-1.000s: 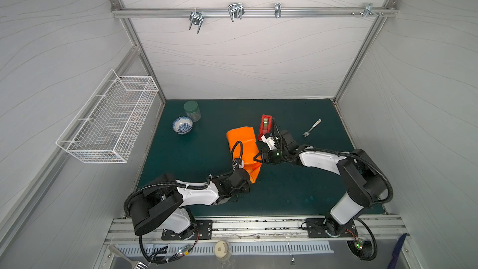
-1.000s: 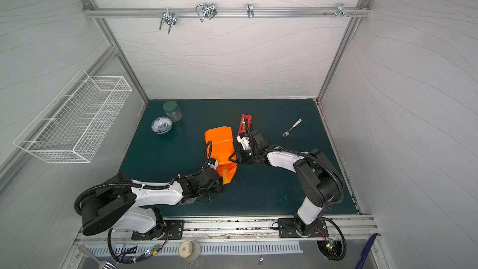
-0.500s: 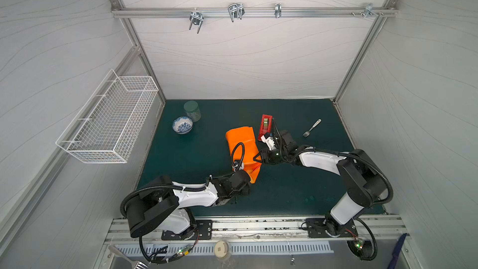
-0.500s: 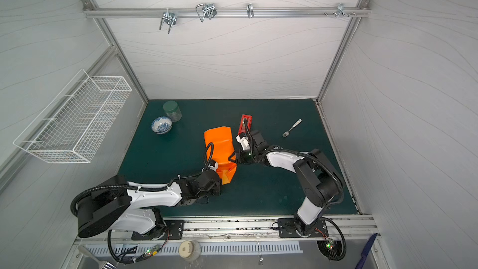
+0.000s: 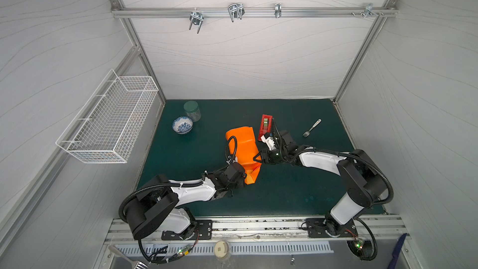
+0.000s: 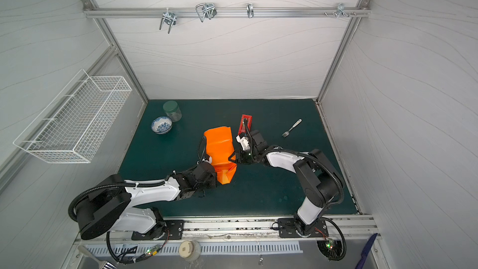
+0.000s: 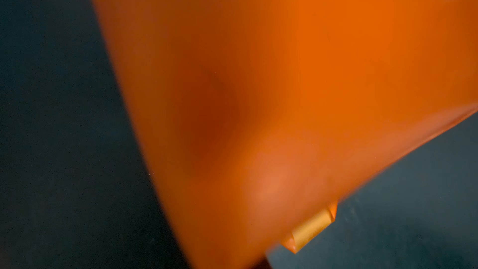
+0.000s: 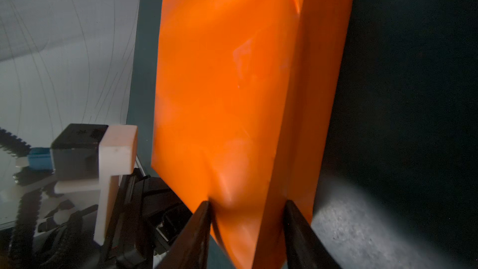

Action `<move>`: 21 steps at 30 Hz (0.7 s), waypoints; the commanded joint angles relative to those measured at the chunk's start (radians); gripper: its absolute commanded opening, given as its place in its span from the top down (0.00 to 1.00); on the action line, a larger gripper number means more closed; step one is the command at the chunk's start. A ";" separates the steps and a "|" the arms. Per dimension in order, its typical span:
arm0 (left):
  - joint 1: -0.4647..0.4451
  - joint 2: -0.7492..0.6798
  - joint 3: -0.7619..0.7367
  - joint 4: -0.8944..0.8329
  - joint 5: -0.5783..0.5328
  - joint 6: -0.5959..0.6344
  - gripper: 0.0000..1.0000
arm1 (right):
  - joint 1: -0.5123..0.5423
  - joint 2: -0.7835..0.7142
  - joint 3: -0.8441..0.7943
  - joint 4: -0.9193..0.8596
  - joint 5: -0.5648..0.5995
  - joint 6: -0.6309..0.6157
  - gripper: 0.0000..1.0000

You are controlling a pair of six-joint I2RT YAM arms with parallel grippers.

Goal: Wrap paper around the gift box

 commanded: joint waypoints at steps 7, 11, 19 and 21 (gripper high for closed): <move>0.046 0.045 0.019 -0.064 -0.038 0.025 1.00 | 0.015 0.015 -0.016 -0.075 0.048 -0.015 0.54; 0.046 0.048 0.025 -0.077 -0.050 0.021 1.00 | 0.014 0.014 -0.016 -0.074 0.048 -0.015 0.55; 0.049 0.050 0.037 -0.102 -0.082 0.017 1.00 | 0.015 0.012 -0.019 -0.074 0.046 -0.015 0.55; 0.050 0.056 0.042 -0.108 -0.089 0.017 1.00 | 0.014 0.009 -0.021 -0.074 0.046 -0.014 0.55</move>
